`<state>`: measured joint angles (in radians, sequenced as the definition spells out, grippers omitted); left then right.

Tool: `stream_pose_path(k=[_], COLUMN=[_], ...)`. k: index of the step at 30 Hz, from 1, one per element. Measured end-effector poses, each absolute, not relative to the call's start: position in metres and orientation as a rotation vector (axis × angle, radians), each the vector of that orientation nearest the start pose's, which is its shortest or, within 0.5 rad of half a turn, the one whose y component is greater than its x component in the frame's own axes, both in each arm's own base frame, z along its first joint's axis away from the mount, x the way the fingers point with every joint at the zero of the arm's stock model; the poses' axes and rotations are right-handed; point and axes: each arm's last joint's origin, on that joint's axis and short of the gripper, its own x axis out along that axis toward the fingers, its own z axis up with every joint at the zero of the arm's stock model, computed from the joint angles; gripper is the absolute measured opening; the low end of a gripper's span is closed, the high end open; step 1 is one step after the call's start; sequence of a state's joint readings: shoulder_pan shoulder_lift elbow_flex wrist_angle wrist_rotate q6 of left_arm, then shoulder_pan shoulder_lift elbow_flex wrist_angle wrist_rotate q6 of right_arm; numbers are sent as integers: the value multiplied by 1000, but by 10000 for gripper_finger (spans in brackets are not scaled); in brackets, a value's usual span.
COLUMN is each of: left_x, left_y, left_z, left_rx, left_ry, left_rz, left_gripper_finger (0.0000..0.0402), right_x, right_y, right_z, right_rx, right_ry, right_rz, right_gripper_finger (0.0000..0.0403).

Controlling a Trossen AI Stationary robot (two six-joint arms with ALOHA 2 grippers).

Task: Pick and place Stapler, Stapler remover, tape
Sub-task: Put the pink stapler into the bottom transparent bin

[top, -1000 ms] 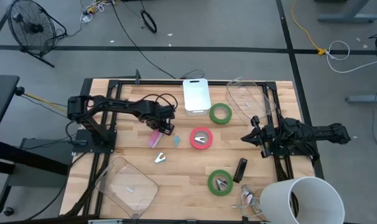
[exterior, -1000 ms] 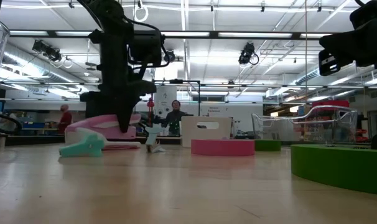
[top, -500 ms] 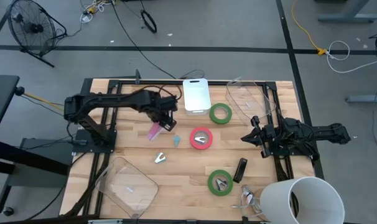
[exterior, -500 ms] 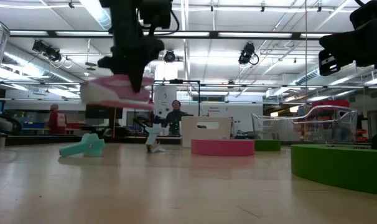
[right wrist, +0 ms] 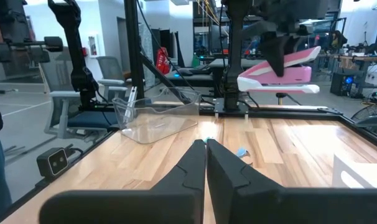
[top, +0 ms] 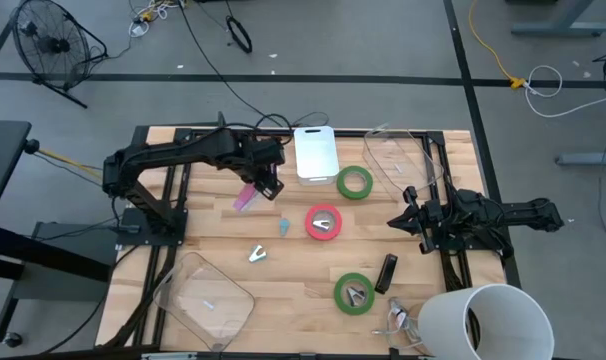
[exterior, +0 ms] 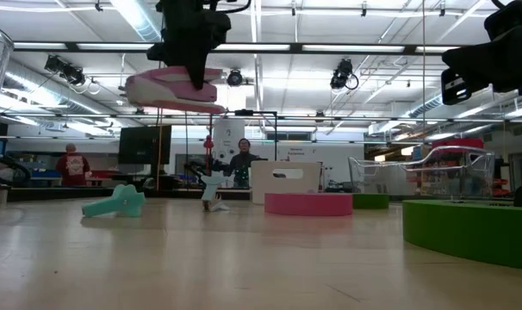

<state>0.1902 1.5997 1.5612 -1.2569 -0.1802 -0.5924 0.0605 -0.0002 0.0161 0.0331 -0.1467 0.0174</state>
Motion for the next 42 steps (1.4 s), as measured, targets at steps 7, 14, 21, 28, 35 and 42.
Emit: stream_pose_path(k=[7, 14, 21, 28, 35, 42], left_x=[293, 291, 271, 251, 227, 205], left_y=[51, 31, -1, -29, -57, -85], left_z=[324, 327, 338, 354, 368, 376], left_rx=[-478, -419, -293, -235, -79, 147], left_ry=[1212, 1250, 1344, 1327, 1303, 1269], left_rz=[667, 572, 416, 228, 8, -235], left_gripper_finger=[139, 139, 139, 139, 139, 139], right_x=[96, 96, 96, 96, 96, 96], right_y=[10, 10, 10, 10, 10, 10], right_z=[172, 172, 172, 172, 172, 172], right_rx=[15, 15, 15, 15, 15, 15], right_ry=[-48, -48, -48, -49, -49, -49], right_rz=[208, 208, 208, 208, 208, 208], right_gripper_finger=[20, 20, 20, 20, 20, 20])
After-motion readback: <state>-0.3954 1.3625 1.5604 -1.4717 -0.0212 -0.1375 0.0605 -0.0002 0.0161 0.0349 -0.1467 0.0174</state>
